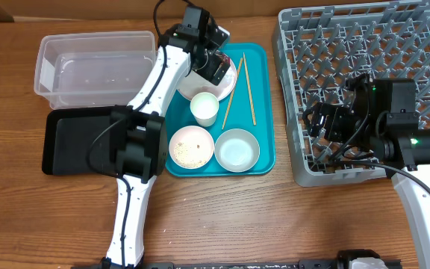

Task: Sort waste into correct bins and load items into the dishwasher
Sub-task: 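Reach the left gripper to the white plate and grasp the tissue, then carry the tissue left and drop it into the clear bin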

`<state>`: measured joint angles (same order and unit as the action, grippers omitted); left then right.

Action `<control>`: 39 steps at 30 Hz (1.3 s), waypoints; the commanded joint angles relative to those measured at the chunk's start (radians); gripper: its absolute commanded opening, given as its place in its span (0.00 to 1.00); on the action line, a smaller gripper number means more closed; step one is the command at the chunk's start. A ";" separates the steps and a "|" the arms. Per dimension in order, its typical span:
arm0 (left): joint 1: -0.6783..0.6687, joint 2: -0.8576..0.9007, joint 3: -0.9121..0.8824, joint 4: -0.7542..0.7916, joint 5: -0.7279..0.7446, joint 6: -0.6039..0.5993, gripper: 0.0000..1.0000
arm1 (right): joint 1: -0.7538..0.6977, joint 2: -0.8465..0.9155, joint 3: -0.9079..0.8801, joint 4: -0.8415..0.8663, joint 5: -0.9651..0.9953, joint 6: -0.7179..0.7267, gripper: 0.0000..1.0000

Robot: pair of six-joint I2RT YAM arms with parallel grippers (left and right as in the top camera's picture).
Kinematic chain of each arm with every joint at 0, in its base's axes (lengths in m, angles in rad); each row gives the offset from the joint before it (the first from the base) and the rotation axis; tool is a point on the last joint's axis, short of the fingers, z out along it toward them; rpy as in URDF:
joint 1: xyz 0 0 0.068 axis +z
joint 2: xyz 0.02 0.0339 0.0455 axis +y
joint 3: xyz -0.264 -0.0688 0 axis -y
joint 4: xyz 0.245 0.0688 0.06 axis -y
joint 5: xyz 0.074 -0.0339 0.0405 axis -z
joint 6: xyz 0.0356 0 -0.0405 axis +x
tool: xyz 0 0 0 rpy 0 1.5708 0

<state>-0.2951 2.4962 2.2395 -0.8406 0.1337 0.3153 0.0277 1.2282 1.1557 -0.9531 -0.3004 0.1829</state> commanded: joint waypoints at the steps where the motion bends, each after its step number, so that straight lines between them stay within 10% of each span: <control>1: -0.001 0.019 0.023 0.005 -0.018 0.037 1.00 | 0.006 0.001 0.027 0.004 -0.008 0.003 1.00; 9: 0.000 0.045 0.021 -0.021 -0.032 0.036 0.83 | 0.006 0.001 0.027 0.004 -0.007 0.002 1.00; 17: -0.002 0.061 0.022 -0.106 -0.029 0.013 0.04 | 0.006 0.001 0.026 0.004 -0.007 0.002 1.00; 39: 0.014 0.024 0.673 -0.617 -0.029 -0.122 0.04 | 0.006 0.001 0.026 0.004 -0.004 0.002 1.00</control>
<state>-0.2928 2.5416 2.8376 -1.4258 0.1078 0.2111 0.0280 1.2282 1.1557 -0.9539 -0.3000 0.1829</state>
